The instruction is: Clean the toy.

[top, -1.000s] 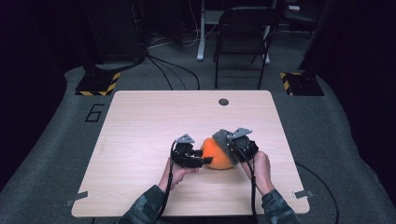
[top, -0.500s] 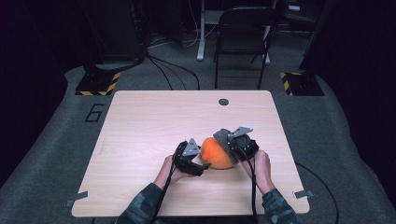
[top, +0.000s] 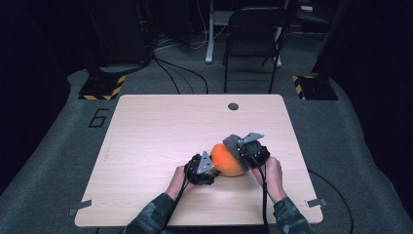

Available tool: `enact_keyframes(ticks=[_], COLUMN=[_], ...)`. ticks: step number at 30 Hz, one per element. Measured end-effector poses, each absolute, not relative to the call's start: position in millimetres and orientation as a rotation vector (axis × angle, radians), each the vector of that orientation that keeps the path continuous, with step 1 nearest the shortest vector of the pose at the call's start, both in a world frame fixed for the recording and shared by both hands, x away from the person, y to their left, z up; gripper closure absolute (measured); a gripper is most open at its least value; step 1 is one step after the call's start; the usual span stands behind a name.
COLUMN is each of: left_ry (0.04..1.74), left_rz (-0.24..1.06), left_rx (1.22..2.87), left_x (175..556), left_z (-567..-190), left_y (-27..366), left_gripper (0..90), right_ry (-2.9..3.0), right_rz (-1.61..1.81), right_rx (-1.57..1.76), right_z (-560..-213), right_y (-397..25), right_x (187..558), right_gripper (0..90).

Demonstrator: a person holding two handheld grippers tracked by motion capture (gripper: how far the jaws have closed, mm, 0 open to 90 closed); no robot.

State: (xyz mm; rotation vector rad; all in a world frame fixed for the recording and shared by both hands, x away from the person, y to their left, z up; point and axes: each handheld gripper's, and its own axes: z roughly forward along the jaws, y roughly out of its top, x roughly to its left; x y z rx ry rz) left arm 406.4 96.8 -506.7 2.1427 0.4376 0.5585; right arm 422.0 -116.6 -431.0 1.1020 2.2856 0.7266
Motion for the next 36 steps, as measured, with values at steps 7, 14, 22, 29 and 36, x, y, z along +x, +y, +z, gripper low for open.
enact_keyframes(ticks=[7, 14, 22, 29, 36], left_ry=[0.451, 0.461, 0.451, 0.422, 0.503], left_rz=[0.548, 0.546, 0.555, 0.565, 0.4], left_rx=[2.114, 2.105, 2.097, 2.091, 1.997], left_x=[407.2, 407.1, 407.2, 405.9, 409.7], left_z=[-508.6, -509.9, -511.3, -512.9, -501.3], left_y=[99.7, 101.0, 101.4, 102.3, 109.2], left_gripper=[67.4, 72.0, 73.3, 74.9, 80.4], right_ry=[2.276, 2.146, 2.191, 2.19, 2.171], right_rz=[0.796, 0.801, 0.706, 0.705, 0.707], right_rx=[1.119, 1.253, 1.317, 1.357, 1.362], right_z=[-425.5, -412.5, -443.1, -451.2, -448.2], right_y=[-123.6, -170.2, -176.4, -180.4, -185.8], right_x=[419.8, 420.6, 432.4, 437.0, 437.2], right_gripper=[74.4, 74.3, 74.2, 73.9, 73.9])
